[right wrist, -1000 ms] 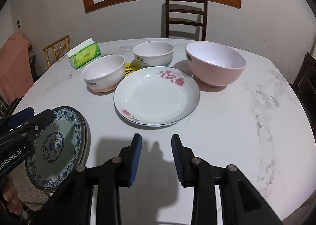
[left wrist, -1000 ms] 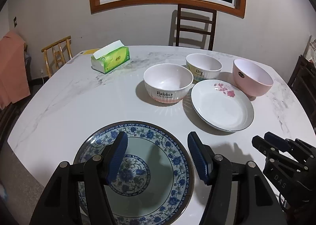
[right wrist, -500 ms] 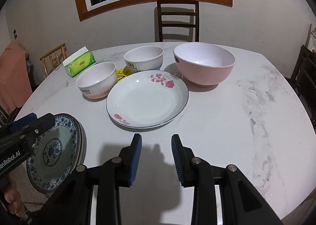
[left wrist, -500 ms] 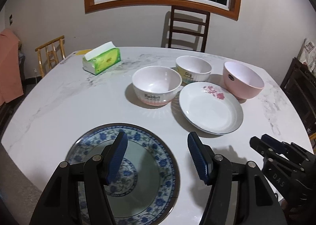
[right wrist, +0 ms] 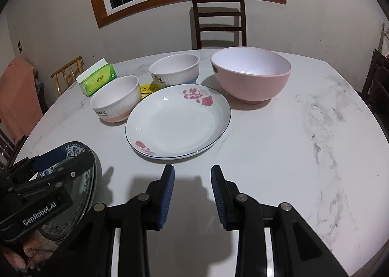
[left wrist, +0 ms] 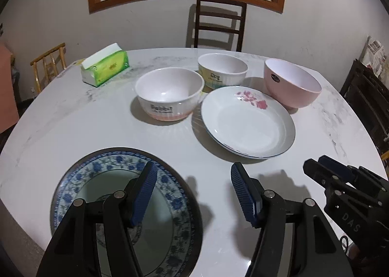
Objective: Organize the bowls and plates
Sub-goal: 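Open the left tool and pull both tools back from the stacked plates, then move the left tool to the pink-flowered white plate rim and close on it, then lift the pink-flowered plate with the left tool toward the blue plate stack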
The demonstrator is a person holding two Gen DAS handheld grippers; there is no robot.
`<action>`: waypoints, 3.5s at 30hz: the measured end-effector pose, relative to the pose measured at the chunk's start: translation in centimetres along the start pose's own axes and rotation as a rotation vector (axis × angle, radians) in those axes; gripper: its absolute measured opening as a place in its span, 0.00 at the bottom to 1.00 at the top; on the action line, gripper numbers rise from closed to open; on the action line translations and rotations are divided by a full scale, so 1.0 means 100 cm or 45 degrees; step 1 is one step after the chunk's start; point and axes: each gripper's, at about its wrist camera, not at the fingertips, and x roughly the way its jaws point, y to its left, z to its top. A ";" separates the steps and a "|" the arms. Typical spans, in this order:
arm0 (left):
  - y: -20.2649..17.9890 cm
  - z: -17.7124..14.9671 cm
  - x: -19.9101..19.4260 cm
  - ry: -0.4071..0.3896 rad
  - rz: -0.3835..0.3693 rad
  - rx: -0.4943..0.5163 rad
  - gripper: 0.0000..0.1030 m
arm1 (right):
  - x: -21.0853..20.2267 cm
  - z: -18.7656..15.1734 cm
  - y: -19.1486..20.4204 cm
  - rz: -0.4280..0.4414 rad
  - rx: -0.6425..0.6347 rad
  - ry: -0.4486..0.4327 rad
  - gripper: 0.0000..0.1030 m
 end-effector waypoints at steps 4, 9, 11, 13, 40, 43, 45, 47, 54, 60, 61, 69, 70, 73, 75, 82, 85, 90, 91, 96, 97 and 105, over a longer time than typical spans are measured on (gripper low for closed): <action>-0.004 0.004 0.005 -0.016 -0.023 0.004 0.58 | 0.001 0.005 -0.002 0.006 -0.012 -0.023 0.31; 0.000 0.010 0.014 -0.007 -0.042 -0.024 0.58 | 0.005 0.011 -0.007 0.008 -0.023 -0.053 0.31; 0.002 0.013 0.018 -0.003 -0.048 -0.038 0.58 | 0.009 0.015 -0.009 0.014 -0.031 -0.053 0.31; 0.003 0.017 0.021 -0.001 -0.052 -0.044 0.58 | 0.013 0.019 -0.013 0.014 -0.027 -0.050 0.31; 0.002 0.056 0.089 0.129 -0.117 -0.111 0.46 | 0.101 0.068 -0.059 0.097 -0.032 0.075 0.31; 0.000 0.060 0.095 0.141 -0.113 -0.115 0.44 | 0.108 0.071 -0.059 0.104 -0.039 0.083 0.31; -0.001 0.062 0.098 0.149 -0.116 -0.111 0.43 | 0.112 0.072 -0.061 0.118 -0.033 0.088 0.30; -0.003 0.064 0.100 0.152 -0.114 -0.106 0.43 | 0.115 0.074 -0.061 0.122 -0.039 0.096 0.30; -0.007 0.066 0.114 0.203 -0.127 -0.094 0.29 | 0.124 0.076 -0.064 0.150 -0.035 0.120 0.25; -0.006 0.065 0.123 0.227 -0.130 -0.111 0.24 | 0.129 0.078 -0.063 0.187 -0.036 0.133 0.21; -0.007 0.064 0.124 0.234 -0.133 -0.112 0.19 | 0.130 0.078 -0.062 0.192 -0.036 0.134 0.21; -0.009 0.064 0.127 0.252 -0.126 -0.126 0.15 | 0.129 0.077 -0.061 0.211 -0.024 0.145 0.17; -0.010 0.063 0.126 0.250 -0.121 -0.119 0.15 | 0.128 0.076 -0.060 0.206 -0.025 0.145 0.17; -0.012 0.061 0.123 0.253 -0.120 -0.121 0.15 | 0.124 0.072 -0.061 0.197 -0.022 0.147 0.17; -0.011 0.060 0.122 0.257 -0.125 -0.125 0.14 | 0.120 0.069 -0.060 0.192 -0.023 0.151 0.17; -0.012 0.054 0.114 0.267 -0.128 -0.122 0.14 | 0.109 0.057 -0.058 0.181 -0.001 0.158 0.17; -0.011 0.053 0.110 0.259 -0.131 -0.113 0.14 | 0.103 0.053 -0.056 0.179 0.006 0.152 0.17; -0.010 0.051 0.104 0.254 -0.135 -0.111 0.13 | 0.095 0.050 -0.051 0.176 0.015 0.146 0.17; -0.010 0.051 0.102 0.251 -0.135 -0.111 0.13 | 0.093 0.049 -0.051 0.177 0.017 0.144 0.17; -0.010 0.050 0.092 0.236 -0.133 -0.104 0.13 | 0.084 0.046 -0.048 0.177 0.022 0.131 0.17; -0.010 0.049 0.090 0.234 -0.132 -0.102 0.13 | 0.082 0.044 -0.047 0.177 0.025 0.130 0.17; -0.009 0.040 0.077 0.235 -0.132 -0.098 0.13 | 0.070 0.033 -0.044 0.175 0.035 0.127 0.17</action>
